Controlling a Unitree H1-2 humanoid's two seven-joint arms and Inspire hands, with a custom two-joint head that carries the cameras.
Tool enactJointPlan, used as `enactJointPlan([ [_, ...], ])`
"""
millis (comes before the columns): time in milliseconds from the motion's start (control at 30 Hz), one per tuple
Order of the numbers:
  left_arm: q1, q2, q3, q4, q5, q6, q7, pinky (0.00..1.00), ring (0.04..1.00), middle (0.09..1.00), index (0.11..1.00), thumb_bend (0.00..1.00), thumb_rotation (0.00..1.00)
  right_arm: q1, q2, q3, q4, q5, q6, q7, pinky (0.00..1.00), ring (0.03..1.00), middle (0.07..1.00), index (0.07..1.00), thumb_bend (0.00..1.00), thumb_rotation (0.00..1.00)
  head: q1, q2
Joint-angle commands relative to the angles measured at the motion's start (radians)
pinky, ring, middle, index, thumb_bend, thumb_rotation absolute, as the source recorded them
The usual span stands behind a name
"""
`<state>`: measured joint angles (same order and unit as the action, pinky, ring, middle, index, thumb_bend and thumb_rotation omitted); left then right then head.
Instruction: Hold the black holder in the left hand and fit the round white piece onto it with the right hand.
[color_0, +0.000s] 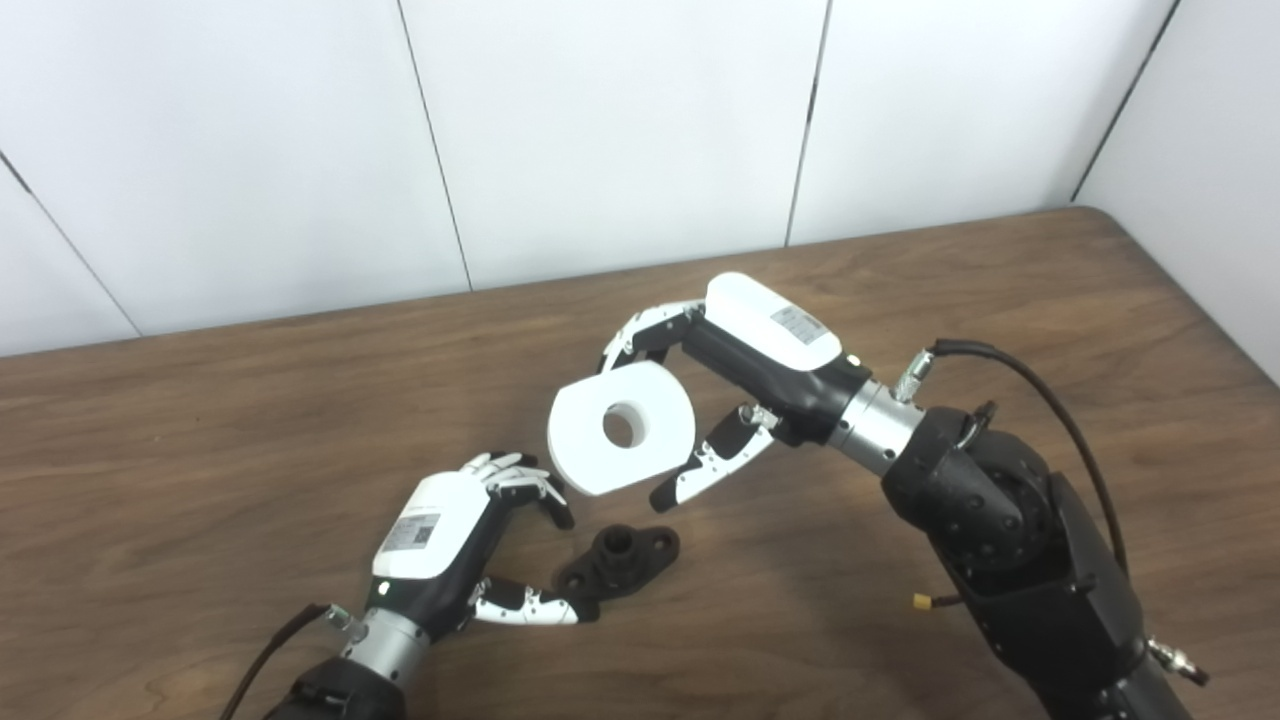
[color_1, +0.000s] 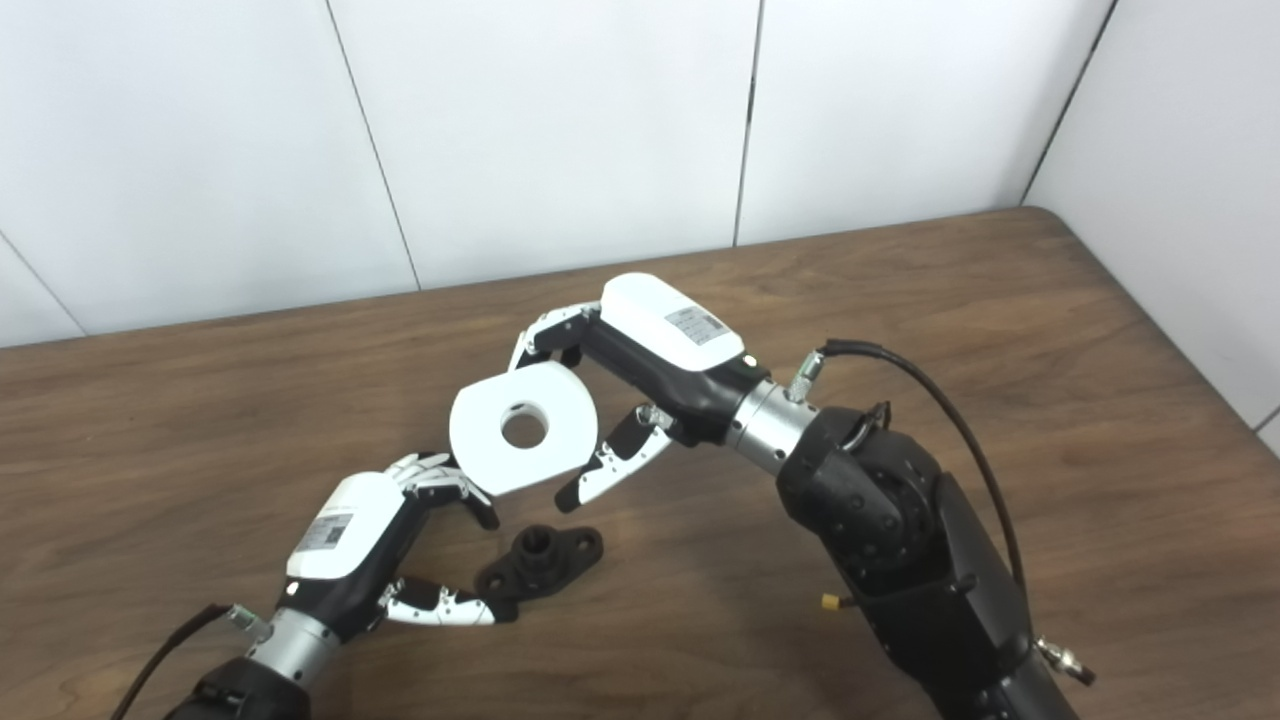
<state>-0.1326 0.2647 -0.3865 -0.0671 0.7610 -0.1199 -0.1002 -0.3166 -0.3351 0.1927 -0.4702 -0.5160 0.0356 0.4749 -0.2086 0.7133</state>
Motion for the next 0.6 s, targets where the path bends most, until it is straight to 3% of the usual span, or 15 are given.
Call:
enactJointPlan([
  [0, -0.009, 0.007, -0.006, 0.009, -0.008, -0.025, -0.003, 0.93, 0.862, 0.710, 0.525, 0.94, 0.18, -0.035, 0.005, -0.012, -0.023, 0.006, -0.008, -0.029, 0.58, 0.669, 0.645, 0.480, 0.52, 0.13, 0.002, 0.001],
  [67, -0.009, 0.009, -0.003, 0.011, -0.016, -0.030, -0.003, 0.94, 0.862, 0.703, 0.519, 0.92, 0.15, -0.037, 0.005, -0.011, -0.024, 0.005, -0.006, -0.027, 0.58, 0.668, 0.646, 0.480, 0.52, 0.13, 0.002, 0.001],
  [100, -0.009, 0.010, -0.002, 0.011, -0.020, -0.033, -0.004, 0.95, 0.865, 0.703, 0.503, 0.73, 0.11, -0.038, 0.006, -0.011, -0.025, 0.004, -0.003, -0.025, 0.58, 0.668, 0.646, 0.480, 0.52, 0.13, 0.002, 0.001],
  [167, -0.009, 0.013, 0.000, 0.011, -0.026, -0.036, -0.006, 0.96, 0.869, 0.701, 0.490, 0.57, 0.08, -0.040, 0.007, -0.011, -0.025, 0.005, -0.002, -0.025, 0.58, 0.669, 0.647, 0.480, 0.52, 0.13, 0.002, 0.001],
  [567, -0.006, 0.017, 0.008, -0.001, -0.026, -0.027, -0.017, 0.96, 0.869, 0.703, 0.486, 0.52, 0.07, -0.049, 0.010, -0.007, -0.025, 0.004, 0.001, -0.022, 0.57, 0.665, 0.647, 0.480, 0.52, 0.13, -0.007, 0.004],
])
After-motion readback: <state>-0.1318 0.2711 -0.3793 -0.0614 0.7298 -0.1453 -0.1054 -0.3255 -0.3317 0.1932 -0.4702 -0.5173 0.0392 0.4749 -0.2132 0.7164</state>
